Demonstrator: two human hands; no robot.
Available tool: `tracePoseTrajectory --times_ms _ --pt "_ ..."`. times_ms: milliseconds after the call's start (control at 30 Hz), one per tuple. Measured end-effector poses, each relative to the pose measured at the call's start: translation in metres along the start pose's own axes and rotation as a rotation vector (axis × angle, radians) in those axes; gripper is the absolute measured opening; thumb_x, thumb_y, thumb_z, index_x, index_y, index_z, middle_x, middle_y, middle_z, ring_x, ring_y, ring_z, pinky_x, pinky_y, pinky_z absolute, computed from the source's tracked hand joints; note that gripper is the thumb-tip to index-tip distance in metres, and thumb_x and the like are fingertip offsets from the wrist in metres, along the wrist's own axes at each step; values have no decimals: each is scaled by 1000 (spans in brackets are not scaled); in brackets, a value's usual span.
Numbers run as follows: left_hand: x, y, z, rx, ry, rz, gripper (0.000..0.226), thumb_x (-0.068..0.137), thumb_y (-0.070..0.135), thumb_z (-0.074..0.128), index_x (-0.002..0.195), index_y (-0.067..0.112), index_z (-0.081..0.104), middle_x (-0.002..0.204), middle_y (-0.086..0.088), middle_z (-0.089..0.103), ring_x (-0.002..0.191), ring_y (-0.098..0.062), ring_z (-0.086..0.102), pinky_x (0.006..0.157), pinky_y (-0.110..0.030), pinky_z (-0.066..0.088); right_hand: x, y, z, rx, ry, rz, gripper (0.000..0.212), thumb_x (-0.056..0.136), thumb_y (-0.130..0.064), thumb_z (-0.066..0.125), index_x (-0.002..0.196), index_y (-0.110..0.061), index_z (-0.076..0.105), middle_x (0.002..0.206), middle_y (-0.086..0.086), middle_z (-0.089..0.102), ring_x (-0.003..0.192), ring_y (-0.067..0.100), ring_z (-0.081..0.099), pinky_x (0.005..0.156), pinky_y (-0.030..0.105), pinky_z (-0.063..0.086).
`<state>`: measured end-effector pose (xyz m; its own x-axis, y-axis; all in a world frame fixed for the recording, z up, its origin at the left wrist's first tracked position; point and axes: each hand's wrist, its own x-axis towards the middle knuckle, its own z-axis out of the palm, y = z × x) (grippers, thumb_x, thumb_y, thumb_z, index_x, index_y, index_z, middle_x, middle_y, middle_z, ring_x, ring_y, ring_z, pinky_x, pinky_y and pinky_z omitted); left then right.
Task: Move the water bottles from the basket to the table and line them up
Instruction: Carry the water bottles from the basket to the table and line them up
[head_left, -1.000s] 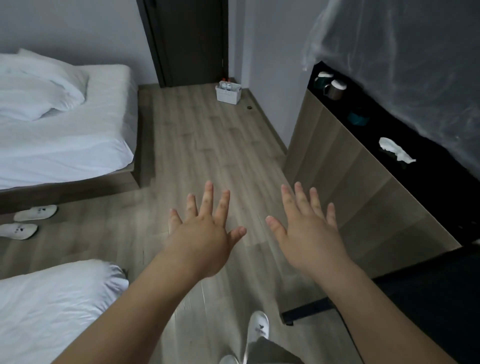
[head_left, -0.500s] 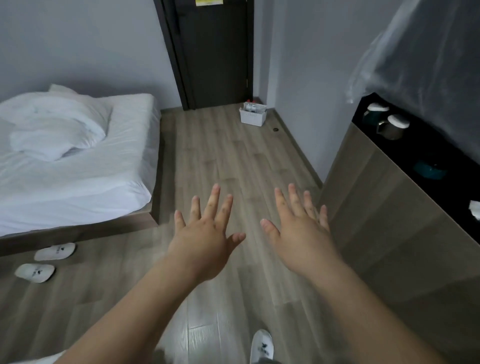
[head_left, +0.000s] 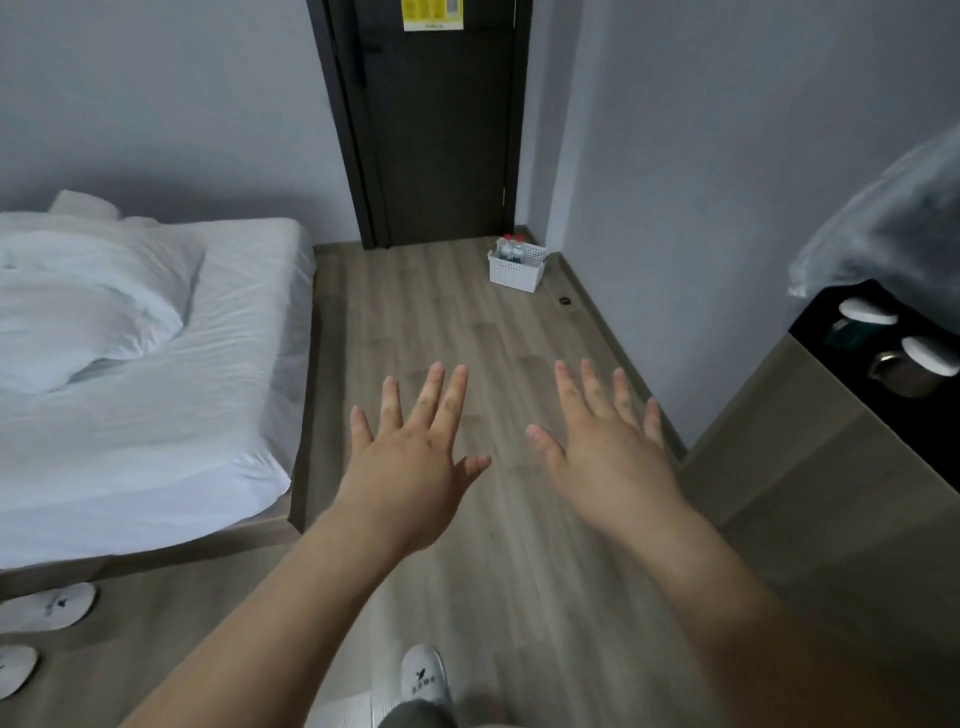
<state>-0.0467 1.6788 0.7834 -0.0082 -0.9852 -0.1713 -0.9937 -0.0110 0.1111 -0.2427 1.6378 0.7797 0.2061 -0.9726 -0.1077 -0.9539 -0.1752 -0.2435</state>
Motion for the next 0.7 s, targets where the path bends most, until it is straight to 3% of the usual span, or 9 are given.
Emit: tracePoseTrajectory --times_ms 267,500,700 --pt "142 -72 -46 28 -38 99 82 99 69 18 151 36 -36 163 9 -35 154 -37 -18 124 -62 3 129 -42 -9 5 8 109 75 104 -65 21 163 -34 -12 171 -3 -20 157 27 -19 124 55 -9" --pt "285 -86 -54 52 -64 191 80 100 69 19 153 38 -32 161 9 -36 155 -39 -15 123 -62 2 254 -35 -4 8 55 177 75 104 -64 25 165 -31 -2 173 1 -9 159 30 -6 124 59 0" --pt "421 -94 -83 65 -85 205 81 100 68 21 154 38 -31 160 8 -38 154 -37 -17 123 -61 4 394 -20 -24 60 13 176 75 105 -64 22 164 -30 -9 172 1 -15 158 31 -12 126 60 -1"
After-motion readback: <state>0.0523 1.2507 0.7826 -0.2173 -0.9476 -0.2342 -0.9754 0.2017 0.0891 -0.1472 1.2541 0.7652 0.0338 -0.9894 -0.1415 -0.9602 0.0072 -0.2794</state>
